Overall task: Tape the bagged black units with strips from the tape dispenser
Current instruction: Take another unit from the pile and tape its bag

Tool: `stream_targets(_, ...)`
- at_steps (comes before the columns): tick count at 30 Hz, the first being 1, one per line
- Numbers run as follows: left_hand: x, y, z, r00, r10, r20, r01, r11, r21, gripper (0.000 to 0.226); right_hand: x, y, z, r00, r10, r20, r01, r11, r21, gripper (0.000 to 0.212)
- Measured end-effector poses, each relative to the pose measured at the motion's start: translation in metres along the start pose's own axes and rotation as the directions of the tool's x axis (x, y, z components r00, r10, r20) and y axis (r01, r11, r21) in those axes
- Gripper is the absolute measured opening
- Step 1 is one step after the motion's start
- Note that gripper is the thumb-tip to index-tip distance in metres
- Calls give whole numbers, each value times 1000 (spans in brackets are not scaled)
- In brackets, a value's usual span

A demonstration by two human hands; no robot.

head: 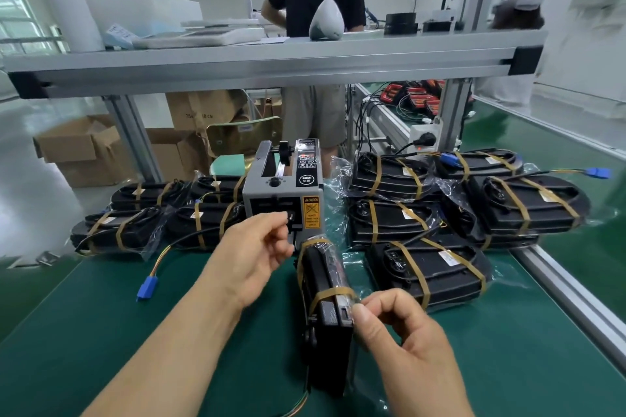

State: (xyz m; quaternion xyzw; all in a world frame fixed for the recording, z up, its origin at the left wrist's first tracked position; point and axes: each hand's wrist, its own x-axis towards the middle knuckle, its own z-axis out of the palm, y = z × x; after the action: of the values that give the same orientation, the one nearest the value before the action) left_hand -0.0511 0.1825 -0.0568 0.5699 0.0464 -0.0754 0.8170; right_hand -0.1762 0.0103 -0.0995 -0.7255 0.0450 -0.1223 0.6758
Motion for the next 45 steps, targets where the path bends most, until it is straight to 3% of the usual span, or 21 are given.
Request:
stream_targets(2, -33, 9, -6, 955, -48, 292, -4, 985, 174, 14, -1, 0, 0, 1000, -9, 14, 9, 1000, -4, 17)
stream_targets(4, -57, 16, -5, 901, -116, 418, -49, 930, 364, 9, -1, -2, 0, 999, -19, 30, 20, 1000, -9, 15)
stream_targets(7, -72, 22, 3, 895, -142, 422, -141, 809, 571, 8, -2, -5, 4, 999, -21, 46, 21, 1000, -9, 11)
stream_targets(12, -72, 22, 12, 893, -174, 416, -201, 673, 712, 18, -5, -7, 7, 998, -48, 44, 52, 995, -80, 13)
stream_targets(17, -69, 24, 12, 873, -241, 423, -195, 624, 757, 21, -7, -8, 10, 997, -65, 30, 68, 991, -115, 17)
stream_targets(22, -61, 26, 9, 835, -315, 451, -161, 643, 748, 20, -9, -9, 11, 995, -98, 18, 100, 983, -157, 20)
stream_targets(29, -60, 22, 8, 834, -305, 459, -172, 647, 743, 8, -10, -10, 11, 994, -103, 24, 106, 981, -162, 19)
stream_targets(45, -60, 18, 6, 868, -256, 426, -206, 594, 778, 17, -9, -8, 16, 993, -120, 20, 121, 982, -142, 20)
